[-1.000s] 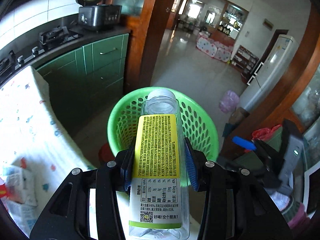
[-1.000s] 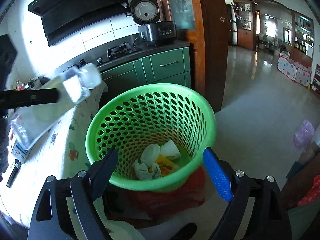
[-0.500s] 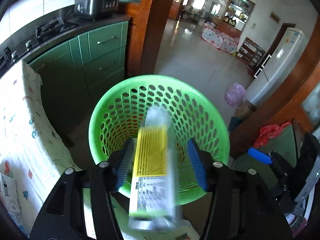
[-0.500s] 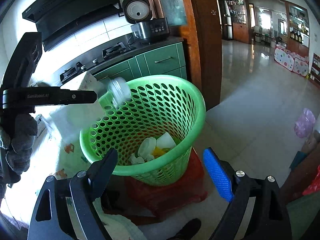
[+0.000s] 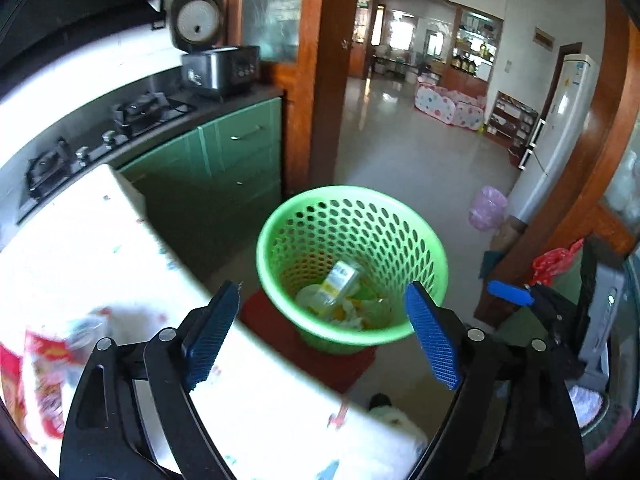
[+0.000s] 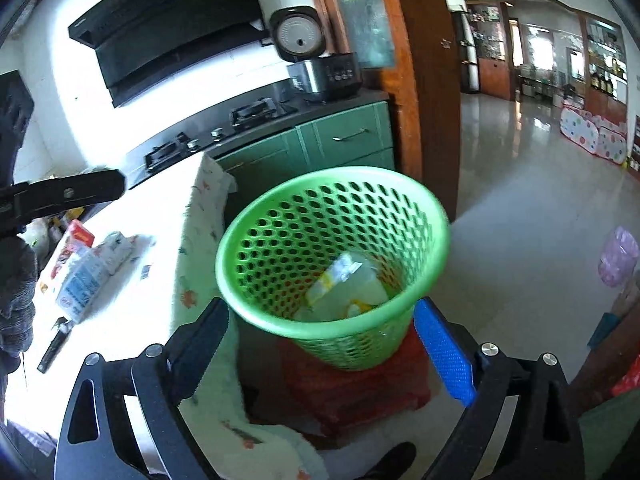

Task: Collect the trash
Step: 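Move both tools back over the table toward the black glue box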

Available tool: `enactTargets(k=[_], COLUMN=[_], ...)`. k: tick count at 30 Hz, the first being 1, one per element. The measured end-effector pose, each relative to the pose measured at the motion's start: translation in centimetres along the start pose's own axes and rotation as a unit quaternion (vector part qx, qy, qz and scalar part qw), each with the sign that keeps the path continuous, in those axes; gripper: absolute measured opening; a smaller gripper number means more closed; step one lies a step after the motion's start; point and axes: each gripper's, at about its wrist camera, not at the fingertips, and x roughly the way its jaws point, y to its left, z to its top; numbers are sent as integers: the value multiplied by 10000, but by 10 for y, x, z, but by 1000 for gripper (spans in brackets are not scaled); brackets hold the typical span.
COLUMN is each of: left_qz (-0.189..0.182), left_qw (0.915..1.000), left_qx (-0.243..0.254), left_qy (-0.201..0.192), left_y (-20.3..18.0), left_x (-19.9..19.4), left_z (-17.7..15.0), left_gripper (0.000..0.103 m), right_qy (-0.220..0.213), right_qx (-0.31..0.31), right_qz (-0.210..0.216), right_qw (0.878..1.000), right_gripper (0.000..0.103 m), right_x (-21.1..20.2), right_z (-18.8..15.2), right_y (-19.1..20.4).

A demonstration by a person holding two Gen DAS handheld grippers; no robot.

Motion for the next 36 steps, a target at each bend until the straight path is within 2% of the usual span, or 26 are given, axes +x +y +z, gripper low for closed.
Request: enactTargets(k=[4,9,15,19,27,31,36], left_qz=[225,521,919,1151,1296,1282,1212], left_qw=[9995,9976,9933,9897,9857,9855,9855], left_qx=[-118,-362,-644,-839,-1027,-953,-910], left_qy=[-176,-265,-288,-164,321,573,763], left_y=[19,51,96,126,168,173,177], left_x=[-43,-89,-133,-153,-154,-140,-125], left_z=[-19,-48,-89,-119,-183,-198,-209], left_gripper=[91,92,92,92,89,82,81], right_qy=[-100,-133,-62,-22,164,255,339], right_qx=[-123,-308,-583,-755,-1116,-1259,-1428], right_qz=[228,587,914,1093,1394,1477,1534], right_qw=[9996,9977,9941,9911,9838,9807,9772], right_gripper=[93,94,94,94,94,94,94], right_x=[-11,-18,-17,-16,-6,0,5], right_z=[1,0,-2,-4,-10,-12,-13], right_y=[26,64,111,137,188,208,227])
